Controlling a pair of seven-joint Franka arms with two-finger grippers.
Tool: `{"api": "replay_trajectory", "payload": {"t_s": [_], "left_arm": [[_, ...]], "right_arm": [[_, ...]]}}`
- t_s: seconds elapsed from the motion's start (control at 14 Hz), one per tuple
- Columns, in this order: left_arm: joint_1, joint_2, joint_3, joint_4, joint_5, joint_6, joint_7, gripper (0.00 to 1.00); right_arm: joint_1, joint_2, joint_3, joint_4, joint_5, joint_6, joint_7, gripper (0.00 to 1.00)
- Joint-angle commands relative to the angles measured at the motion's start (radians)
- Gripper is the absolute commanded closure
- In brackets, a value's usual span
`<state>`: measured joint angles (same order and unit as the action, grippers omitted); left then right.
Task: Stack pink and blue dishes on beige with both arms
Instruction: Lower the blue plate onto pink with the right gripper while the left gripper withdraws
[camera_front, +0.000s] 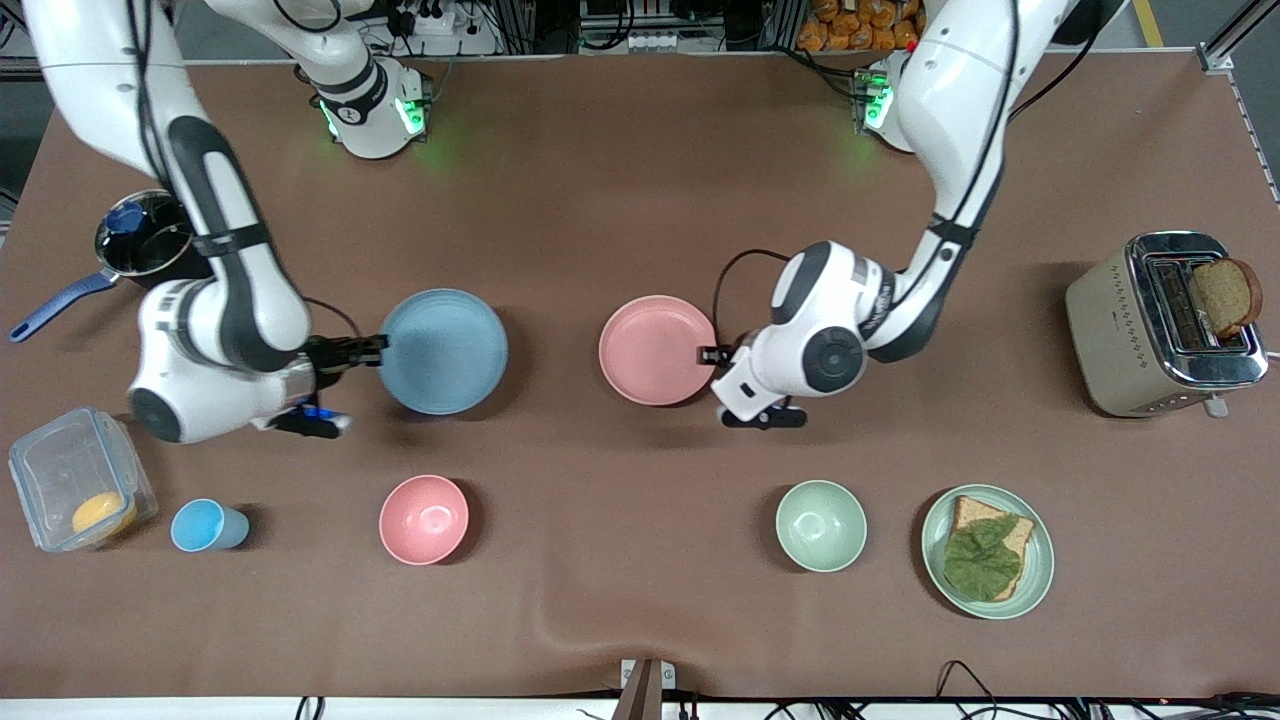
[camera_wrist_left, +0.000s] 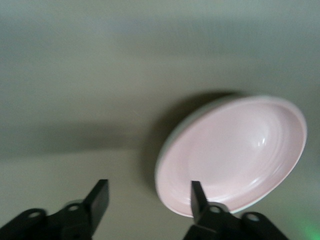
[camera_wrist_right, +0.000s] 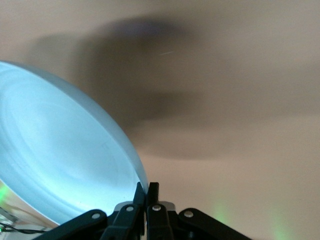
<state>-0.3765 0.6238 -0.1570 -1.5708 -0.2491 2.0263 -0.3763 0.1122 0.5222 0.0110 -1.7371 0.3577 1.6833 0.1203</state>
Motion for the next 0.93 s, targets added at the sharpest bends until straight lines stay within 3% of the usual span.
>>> {"api": "replay_trajectory", "payload": {"t_s": [0.0,0.29,0.43,0.86], "left_arm": [[0.086,-0.094,0.000,-0.005,0.079,-0.018,0.052,0.00],[0.174,-0.182,-0.003,-0.002,0.221,-0.046,0.086,0.00],[0.203,-0.232,0.000,-0.002,0.228,-0.075,0.100,0.00],[0.254,-0.346,0.014,0.074,0.271,-0.245,0.155,0.00]], "right_arm": [[0.133,-0.004,-0.014,0.043,0.037,0.004,0.163,1.00],[0.306,0.009,-0.014,0.045,0.153,0.080,0.280,1.00],[0.388,0.030,-0.014,0.051,0.199,0.168,0.344,1.00],[0.512,0.136,-0.014,0.142,0.231,0.282,0.429,1.00]]}}
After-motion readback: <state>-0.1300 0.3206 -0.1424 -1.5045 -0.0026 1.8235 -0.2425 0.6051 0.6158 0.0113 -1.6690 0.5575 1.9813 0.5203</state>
